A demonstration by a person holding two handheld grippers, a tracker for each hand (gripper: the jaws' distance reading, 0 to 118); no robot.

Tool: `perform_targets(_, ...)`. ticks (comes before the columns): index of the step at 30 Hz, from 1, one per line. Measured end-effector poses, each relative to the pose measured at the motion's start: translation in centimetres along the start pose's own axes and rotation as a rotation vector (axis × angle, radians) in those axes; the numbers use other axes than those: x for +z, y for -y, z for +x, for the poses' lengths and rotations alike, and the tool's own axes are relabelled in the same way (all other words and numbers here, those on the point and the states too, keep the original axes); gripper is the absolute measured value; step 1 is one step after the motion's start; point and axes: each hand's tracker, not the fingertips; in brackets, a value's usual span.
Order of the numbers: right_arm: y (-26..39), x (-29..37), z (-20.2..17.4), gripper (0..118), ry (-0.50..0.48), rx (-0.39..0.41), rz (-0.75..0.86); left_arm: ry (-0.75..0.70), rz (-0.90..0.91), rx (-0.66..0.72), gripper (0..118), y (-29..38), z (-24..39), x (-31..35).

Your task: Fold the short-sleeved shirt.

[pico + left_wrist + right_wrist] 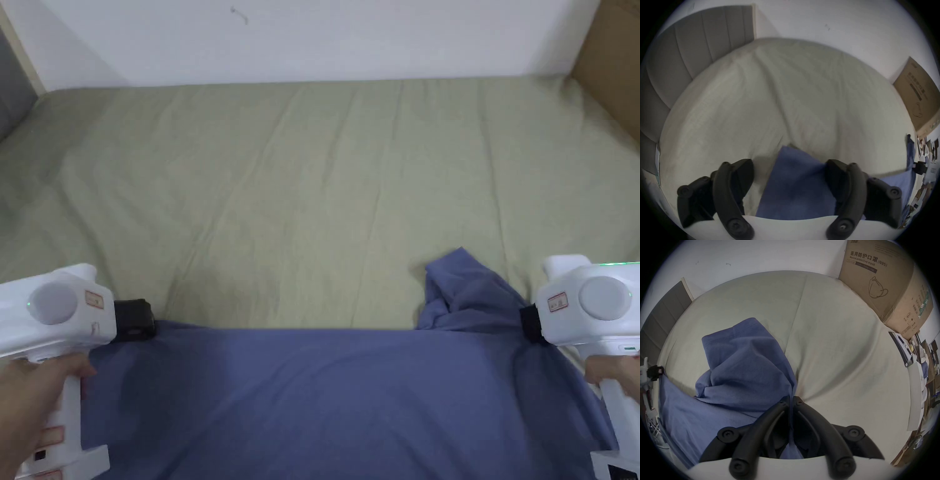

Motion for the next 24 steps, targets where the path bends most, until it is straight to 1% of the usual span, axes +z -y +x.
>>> perform_targets(1, 0.0, -0.1, -0.2, 3, 0.002, -0.002, -0.002, -0.049, 0.017, -0.05, 91, 0.4, 0.3, -0.4)
perform_targets(2, -0.1, -0.2, -0.2, 3, 0.005, -0.006, -0.005, -0.044, 0.068, -0.084, 90, 0.8, 0.9, 0.2)
perform_targets(3, -0.1, -0.3, -0.3, 3, 0.007, -0.008, -0.007, -0.051, 0.079, -0.089, 79, 1.0, 1.2, 1.0)
perform_targets(5, -0.3, -0.1, -0.4, 3, 0.009, -0.008, -0.011, -0.041, 0.09, -0.109, 49, 1.2, 1.2, 2.2)
perform_targets(6, -0.3, 0.3, -0.3, 3, 0.006, -0.005, -0.003, -0.036, 0.09, -0.117, 27, 1.1, 1.0, 2.6)
perform_targets(7, -0.3, 1.0, 0.0, 3, -0.003, -0.013, 0.015, -0.021, 0.086, -0.122, 10, 0.9, 0.9, 2.9)
perform_targets(8, -0.2, 1.8, 0.3, 3, -0.02, -0.03, 0.035, 0.012, 0.066, -0.122, 4, 0.6, 0.6, 3.4)
perform_targets(9, -0.3, 2.7, 0.5, 3, -0.033, -0.04, 0.049, 0.05, 0.049, -0.111, 4, 0.5, 0.4, 3.8)
perform_targets(10, -0.3, 3.5, 0.9, 3, -0.036, -0.048, 0.059, 0.043, 0.061, -0.087, 4, 0.6, 0.2, 4.3)
perform_targets(11, -0.4, 4.4, 1.3, 3, -0.057, -0.066, 0.069, 0.046, 0.063, -0.091, 4, 0.7, 0.1, 5.0)
perform_targets(13, -0.3, 6.5, 2.1, 3, -0.134, -0.124, 0.101, 0.052, 0.097, -0.118, 4, 0.9, -0.1, 6.7)
perform_targets(14, -0.2, 7.6, 2.4, 3, -0.145, -0.132, 0.115, 0.063, 0.105, -0.139, 4, 1.0, -0.2, 7.9)
perform_targets(15, 0.1, 8.9, 2.5, 3, -0.133, -0.121, 0.127, 0.077, 0.116, -0.162, 4, 1.1, -0.5, 9.2)
perform_targets(17, 0.7, 11.3, 2.5, 3, -0.128, -0.072, 0.165, 0.1, 0.165, -0.163, 4, 1.7, -1.2, 11.8)
perform_targets(19, 1.9, 13.6, 2.8, 3, -0.135, -0.065, 0.184, 0.136, 0.207, -0.134, 4, 2.6, -2.2, 14.6)
perform_targets(24, 7.2, 18.9, 3.1, 3, -0.15, -0.035, 0.217, 0.152, 0.25, -0.145, 4, 7.5, -4.6, 19.8)
